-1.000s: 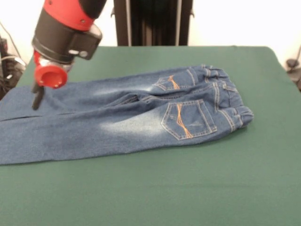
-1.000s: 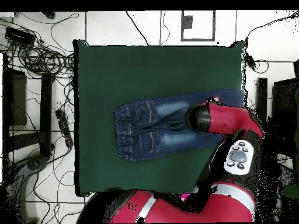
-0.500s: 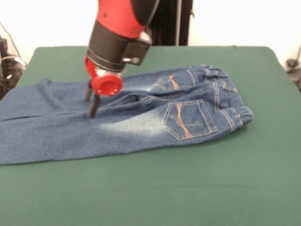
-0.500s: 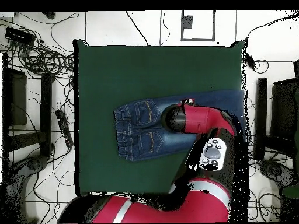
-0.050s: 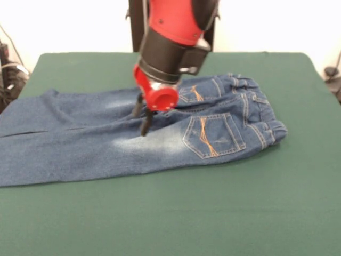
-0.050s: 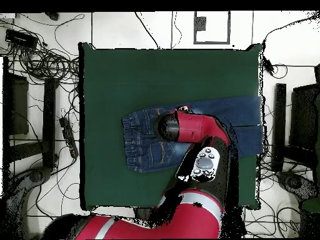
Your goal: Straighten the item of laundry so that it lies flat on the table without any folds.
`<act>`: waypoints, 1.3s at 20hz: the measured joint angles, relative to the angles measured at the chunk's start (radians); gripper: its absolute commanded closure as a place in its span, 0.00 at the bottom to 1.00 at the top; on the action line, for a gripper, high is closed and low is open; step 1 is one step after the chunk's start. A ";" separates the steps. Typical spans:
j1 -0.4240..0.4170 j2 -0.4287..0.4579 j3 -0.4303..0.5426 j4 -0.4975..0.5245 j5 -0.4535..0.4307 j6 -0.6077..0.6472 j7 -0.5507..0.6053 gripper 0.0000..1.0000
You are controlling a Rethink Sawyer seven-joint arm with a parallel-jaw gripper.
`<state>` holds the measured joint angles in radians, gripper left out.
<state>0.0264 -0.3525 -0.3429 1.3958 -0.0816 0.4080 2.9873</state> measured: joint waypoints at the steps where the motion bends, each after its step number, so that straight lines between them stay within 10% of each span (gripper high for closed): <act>1: 0.011 -0.001 0.000 0.004 0.012 0.000 0.000 0.00; 26: 0.158 0.001 0.000 0.101 0.140 0.067 0.000 0.00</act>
<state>0.1849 -0.3516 -0.3429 1.4971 0.0586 0.4746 2.9873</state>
